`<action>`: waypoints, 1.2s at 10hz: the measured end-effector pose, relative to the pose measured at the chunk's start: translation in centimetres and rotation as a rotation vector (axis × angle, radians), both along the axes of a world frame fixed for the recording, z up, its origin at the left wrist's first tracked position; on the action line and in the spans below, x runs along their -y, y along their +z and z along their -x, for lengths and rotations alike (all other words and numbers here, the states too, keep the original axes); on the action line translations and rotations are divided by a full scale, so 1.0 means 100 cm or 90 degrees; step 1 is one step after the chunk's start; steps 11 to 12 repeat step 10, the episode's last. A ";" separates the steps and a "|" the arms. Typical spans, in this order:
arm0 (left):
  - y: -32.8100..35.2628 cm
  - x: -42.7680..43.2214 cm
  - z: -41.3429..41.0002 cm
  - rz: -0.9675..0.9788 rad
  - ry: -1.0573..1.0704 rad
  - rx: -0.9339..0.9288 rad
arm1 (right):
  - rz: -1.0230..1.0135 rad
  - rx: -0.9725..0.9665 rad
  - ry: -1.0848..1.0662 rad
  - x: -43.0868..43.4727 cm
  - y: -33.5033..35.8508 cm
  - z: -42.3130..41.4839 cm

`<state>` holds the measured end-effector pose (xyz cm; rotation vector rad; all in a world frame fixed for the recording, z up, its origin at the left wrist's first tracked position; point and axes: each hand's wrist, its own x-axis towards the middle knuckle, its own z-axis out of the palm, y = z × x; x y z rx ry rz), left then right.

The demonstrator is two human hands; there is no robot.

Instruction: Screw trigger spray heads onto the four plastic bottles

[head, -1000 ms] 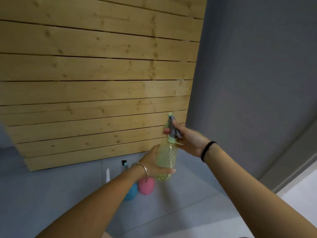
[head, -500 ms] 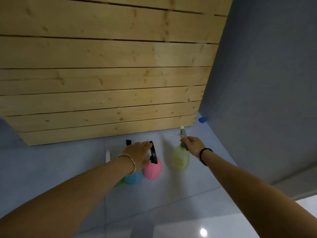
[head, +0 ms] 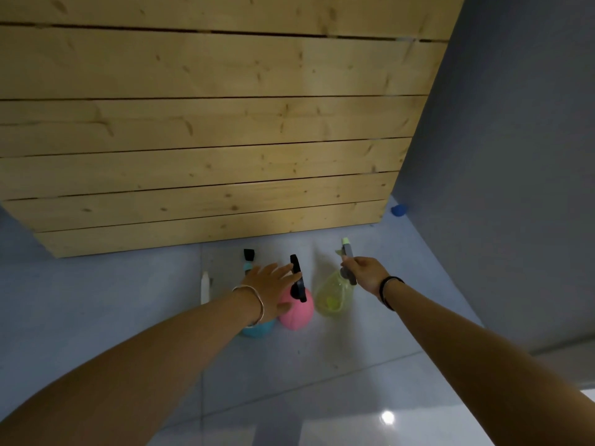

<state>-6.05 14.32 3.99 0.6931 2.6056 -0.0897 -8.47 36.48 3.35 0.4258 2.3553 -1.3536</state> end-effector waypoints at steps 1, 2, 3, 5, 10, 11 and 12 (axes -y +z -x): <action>-0.003 -0.002 0.001 -0.004 0.003 0.008 | 0.000 0.014 0.018 0.002 -0.004 0.000; -0.005 -0.005 0.001 -0.007 0.003 0.014 | -0.006 0.024 0.029 0.003 -0.006 0.000; -0.005 -0.006 0.001 -0.012 0.010 0.018 | -0.011 0.033 0.039 0.004 -0.009 0.000; -0.001 -0.004 0.000 -0.026 0.030 0.032 | -0.007 0.036 0.045 0.004 -0.010 -0.001; 0.037 0.004 -0.012 -0.045 0.114 0.049 | -0.164 0.038 0.090 -0.003 0.029 -0.011; 0.037 0.004 -0.012 -0.045 0.114 0.049 | -0.164 0.038 0.090 -0.003 0.029 -0.011; 0.037 0.004 -0.012 -0.045 0.114 0.049 | -0.164 0.038 0.090 -0.003 0.029 -0.011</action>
